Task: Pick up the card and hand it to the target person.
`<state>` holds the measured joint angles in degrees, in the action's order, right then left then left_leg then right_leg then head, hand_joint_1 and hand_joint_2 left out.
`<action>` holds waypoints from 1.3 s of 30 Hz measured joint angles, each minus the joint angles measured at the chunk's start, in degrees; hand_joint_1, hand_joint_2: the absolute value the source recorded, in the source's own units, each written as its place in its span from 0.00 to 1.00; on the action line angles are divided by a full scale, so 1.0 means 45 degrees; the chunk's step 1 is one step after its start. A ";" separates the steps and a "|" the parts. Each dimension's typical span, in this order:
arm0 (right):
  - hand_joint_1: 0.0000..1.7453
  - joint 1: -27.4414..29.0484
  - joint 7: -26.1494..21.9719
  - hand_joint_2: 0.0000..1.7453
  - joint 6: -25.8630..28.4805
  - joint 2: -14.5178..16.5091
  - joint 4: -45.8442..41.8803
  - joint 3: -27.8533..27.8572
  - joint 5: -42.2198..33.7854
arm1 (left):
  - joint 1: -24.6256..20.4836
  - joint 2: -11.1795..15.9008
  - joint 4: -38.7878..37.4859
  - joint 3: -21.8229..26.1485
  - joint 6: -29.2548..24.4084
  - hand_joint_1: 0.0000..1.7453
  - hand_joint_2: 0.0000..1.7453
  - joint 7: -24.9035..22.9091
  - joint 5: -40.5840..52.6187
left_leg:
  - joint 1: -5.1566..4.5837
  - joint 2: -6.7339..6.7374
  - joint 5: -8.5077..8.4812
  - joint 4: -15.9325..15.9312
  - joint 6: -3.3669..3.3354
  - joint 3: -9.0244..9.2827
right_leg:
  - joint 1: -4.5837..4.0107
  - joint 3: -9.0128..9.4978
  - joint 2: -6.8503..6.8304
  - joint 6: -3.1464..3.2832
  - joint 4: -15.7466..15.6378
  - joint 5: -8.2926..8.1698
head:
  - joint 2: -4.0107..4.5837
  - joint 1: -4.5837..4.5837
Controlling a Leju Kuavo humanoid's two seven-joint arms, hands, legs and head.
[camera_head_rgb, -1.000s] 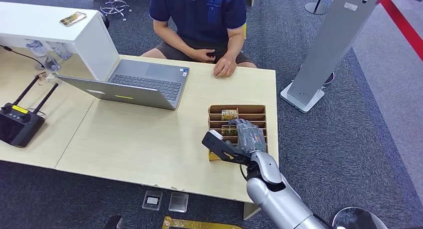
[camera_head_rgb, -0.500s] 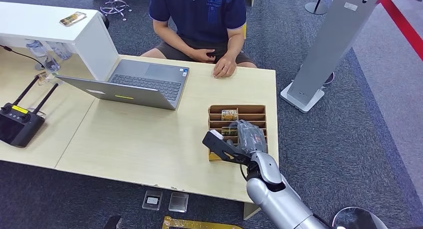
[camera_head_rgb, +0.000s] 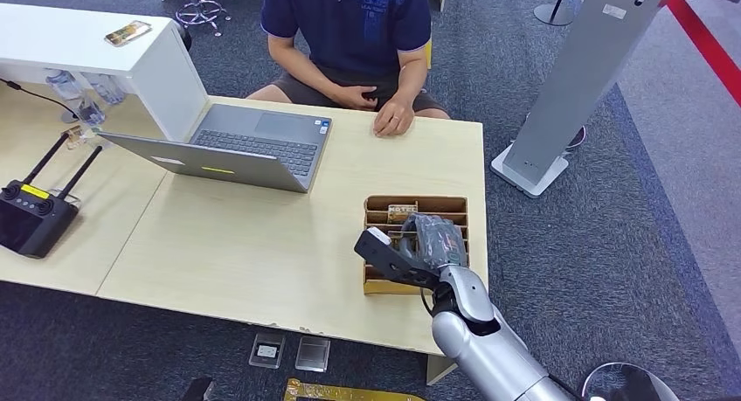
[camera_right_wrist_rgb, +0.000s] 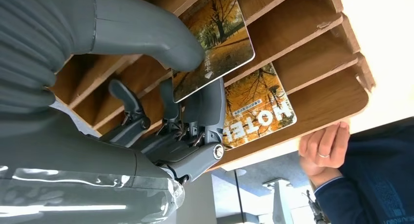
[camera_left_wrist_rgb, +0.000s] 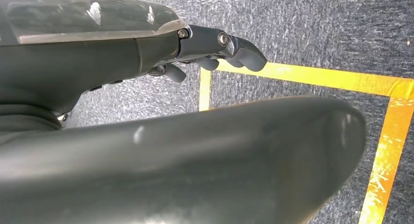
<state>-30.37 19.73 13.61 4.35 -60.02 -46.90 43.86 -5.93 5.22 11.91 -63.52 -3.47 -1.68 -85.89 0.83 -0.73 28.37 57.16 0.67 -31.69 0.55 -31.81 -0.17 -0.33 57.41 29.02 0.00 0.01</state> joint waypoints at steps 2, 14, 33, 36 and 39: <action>0.90 -0.0003 -0.0050 1.00 -0.0006 0.0004 0.0000 0.0004 0.0002 | -0.0001 0.0000 0.0000 0.0000 -0.0030 0.00 0.00 0.0000 -0.0013 | 0.0000 0.0000 0.0000 0.0000 0.0000 0.0002 | 0.0000 0.0002 0.0000 0.0000 0.0000 0.0000 | 0.0000 0.0000; 0.89 0.0021 -0.0045 1.00 0.0061 0.0004 -0.0044 0.0032 0.0078 | 0.0002 0.0000 0.0000 0.0000 -0.0157 0.00 0.00 0.0203 -0.0076 | 0.0000 0.0000 -0.0001 0.0000 0.0000 0.0005 | 0.0000 0.0005 -0.0001 0.0000 0.0000 0.0000 | 0.0000 -0.0002; 0.89 0.1101 0.0221 1.00 0.0452 -0.1083 -0.4625 0.1049 0.1500 | 0.0065 0.0000 0.0000 0.0005 -0.0200 0.00 0.00 0.0263 -0.0284 | 0.0000 0.0002 -0.0001 0.0002 0.0000 0.0007 | 0.0000 0.0003 0.0002 0.0000 -0.0001 -0.0001 | 0.0000 0.0001; 0.89 0.0992 -0.0184 1.00 0.0425 -0.1174 -0.4941 0.1188 0.1488 | 0.0063 -0.0002 0.0000 0.0005 -0.0164 0.00 0.00 0.0363 -0.0264 | 0.0000 0.0002 -0.0001 0.0001 0.0000 0.0005 | 0.0000 0.0004 0.0002 0.0000 0.0000 -0.0001 | 0.0000 -0.0006; 0.89 0.0446 -0.0708 1.00 0.0423 -0.1198 -0.4708 0.1243 0.1395 | 0.0055 -0.0005 0.0000 0.0005 -0.0107 0.00 0.00 0.0438 -0.0199 | 0.0000 0.0002 -0.0003 0.0001 0.0000 0.0003 | 0.0000 0.0005 0.0002 0.0002 0.0003 -0.0003 | 0.0000 -0.0015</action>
<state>-28.36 16.54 15.51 -1.04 -81.21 -41.31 50.14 -5.68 5.20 11.91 -63.49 -3.95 0.29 -86.78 0.83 -0.72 28.36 57.17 0.66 -31.68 0.55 -31.79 -0.16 -0.32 57.43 29.01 0.00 -0.05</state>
